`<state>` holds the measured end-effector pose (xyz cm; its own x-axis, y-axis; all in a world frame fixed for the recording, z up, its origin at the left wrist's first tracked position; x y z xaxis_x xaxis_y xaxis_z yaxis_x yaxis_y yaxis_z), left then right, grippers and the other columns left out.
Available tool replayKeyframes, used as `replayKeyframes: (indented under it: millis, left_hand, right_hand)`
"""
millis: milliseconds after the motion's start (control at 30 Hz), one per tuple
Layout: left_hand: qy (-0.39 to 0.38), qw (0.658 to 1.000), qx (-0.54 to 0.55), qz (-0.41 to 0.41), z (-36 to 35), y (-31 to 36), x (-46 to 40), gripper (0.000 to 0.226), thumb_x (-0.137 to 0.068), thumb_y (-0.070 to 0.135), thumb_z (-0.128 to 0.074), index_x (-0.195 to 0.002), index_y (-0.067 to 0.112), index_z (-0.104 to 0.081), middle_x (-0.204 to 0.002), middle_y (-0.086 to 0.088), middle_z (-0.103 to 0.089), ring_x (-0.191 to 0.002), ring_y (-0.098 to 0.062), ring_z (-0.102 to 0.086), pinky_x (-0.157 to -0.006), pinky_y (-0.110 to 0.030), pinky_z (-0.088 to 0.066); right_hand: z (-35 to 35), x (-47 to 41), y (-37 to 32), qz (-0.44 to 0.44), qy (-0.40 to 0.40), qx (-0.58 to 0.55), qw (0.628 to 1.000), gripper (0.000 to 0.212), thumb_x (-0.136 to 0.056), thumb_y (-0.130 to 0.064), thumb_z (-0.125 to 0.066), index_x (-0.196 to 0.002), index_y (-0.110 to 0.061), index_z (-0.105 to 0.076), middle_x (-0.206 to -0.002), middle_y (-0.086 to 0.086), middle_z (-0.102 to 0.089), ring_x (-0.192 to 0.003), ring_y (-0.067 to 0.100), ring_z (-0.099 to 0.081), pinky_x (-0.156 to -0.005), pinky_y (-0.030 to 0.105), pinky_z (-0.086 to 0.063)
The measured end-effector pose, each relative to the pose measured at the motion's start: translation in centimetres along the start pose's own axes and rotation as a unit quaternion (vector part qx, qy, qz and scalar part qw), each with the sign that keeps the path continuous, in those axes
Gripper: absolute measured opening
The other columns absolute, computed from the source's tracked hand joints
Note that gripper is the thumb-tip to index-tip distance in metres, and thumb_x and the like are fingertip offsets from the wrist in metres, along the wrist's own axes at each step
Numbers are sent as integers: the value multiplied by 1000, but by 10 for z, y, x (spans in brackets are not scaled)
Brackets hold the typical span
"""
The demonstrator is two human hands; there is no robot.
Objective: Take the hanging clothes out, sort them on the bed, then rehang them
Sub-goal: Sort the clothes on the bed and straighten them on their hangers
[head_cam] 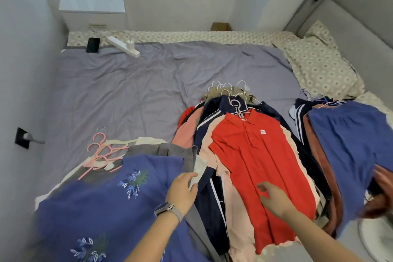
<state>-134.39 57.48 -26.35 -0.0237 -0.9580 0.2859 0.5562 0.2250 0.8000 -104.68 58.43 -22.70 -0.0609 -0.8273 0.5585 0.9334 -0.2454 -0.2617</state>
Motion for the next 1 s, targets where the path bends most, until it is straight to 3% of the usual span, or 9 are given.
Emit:
replayKeyframes:
  millis: [200,333,400,467,533,600,733,833,1000]
  left_hand:
    - [-18,999,-16,32,-30,51,-15,39,-91,19,-55,-130,18,-51,-129,1,-53,-118,-14,-51,-93,-15,-35]
    - [-13,996,-45,76,-61,75,-30,37,-91,15,-53,-128,16,-51,-125,0,-55,-102,-11,-55,-84,-10,-34]
    - [-18,991,-61,117,-84,83,-38,34,-90,16,-55,-125,16,-54,-111,2,-59,-92,-9,-56,-82,-12,-38]
    - [-6,984,-75,160,-113,96,-49,27,-87,17,-60,-114,19,-59,-89,11,-59,-93,-13,-60,-85,-20,-45]
    - [17,978,-75,196,-146,118,-66,19,-84,17,-64,-101,24,-60,-81,12,-59,-95,-15,-62,-85,-26,-46]
    - [28,972,-60,225,-182,145,-87,21,-82,18,-66,-102,19,-63,-86,7,-60,-91,-14,-60,-82,-23,-44]
    - [19,978,-60,200,-240,194,-136,37,-78,27,-66,-112,15,-61,-94,5,-54,-100,-17,-55,-93,-24,-41]
    - [36,974,-57,215,-252,208,-155,38,-82,21,-65,-119,17,-57,-104,2,-54,-105,-15,-53,-94,-19,-37]
    - [60,959,-42,274,-242,191,-153,35,-85,10,-61,-120,11,-56,-102,0,-53,-93,-15,-55,-93,-20,-40]
  right_hand:
    - [32,-29,66,-14,10,-44,999,37,-81,1,-58,-118,-5,-60,-113,11,-64,-109,24,-59,-89,20,-36]
    - [57,-73,111,7,-12,-55,998,33,-82,1,-58,-113,-7,-64,-109,8,-66,-105,22,-61,-89,20,-37]
    - [66,-102,137,23,-39,-53,998,31,-83,0,-56,-112,-8,-64,-107,4,-65,-105,21,-61,-86,16,-36]
    - [74,-132,166,48,-81,-43,995,32,-84,-2,-54,-113,-10,-63,-103,0,-60,-107,20,-60,-88,15,-36]
    - [90,-157,195,77,-112,-9,991,34,-84,-5,-53,-116,-14,-62,-105,-3,-58,-110,17,-58,-93,15,-36]
    - [114,-181,222,86,-129,-5,988,35,-85,-7,-51,-118,-16,-60,-111,-3,-59,-110,14,-57,-90,14,-37]
    - [171,-247,260,79,-118,-9,990,31,-89,-15,-50,-119,-16,-54,-109,-2,-61,-102,14,-58,-85,23,-45]
    - [192,-297,265,74,-131,32,988,43,-91,-18,-51,-133,-13,-44,-123,4,-59,-109,18,-57,-80,24,-43]
    - [181,-364,232,103,-167,68,978,47,-85,-16,-49,-132,-10,-47,-126,10,-55,-117,28,-53,-97,33,-43]
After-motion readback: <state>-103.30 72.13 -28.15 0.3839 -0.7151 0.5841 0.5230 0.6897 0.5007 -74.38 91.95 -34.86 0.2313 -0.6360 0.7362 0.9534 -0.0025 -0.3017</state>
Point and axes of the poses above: each hand's wrist, its own x-axis away from the middle knuckle, its own z-axis out of the back of the hand, y = z × x, the point moved 2 cm from there along -x, towards the middle knuckle
